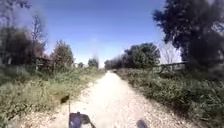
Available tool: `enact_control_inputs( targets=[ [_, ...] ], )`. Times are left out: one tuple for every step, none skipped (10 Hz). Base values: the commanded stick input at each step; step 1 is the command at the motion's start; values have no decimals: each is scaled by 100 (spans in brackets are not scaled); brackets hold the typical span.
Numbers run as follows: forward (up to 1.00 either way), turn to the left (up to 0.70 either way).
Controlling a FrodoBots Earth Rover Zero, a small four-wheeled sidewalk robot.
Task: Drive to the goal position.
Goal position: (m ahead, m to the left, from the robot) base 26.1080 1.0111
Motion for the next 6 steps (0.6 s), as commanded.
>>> enact_control_inputs(
  targets=[
    [50, 0],
    [50, 0],
    [50, 0],
    [50, 0],
    [50, 0],
    [50, 0]
  ],
)
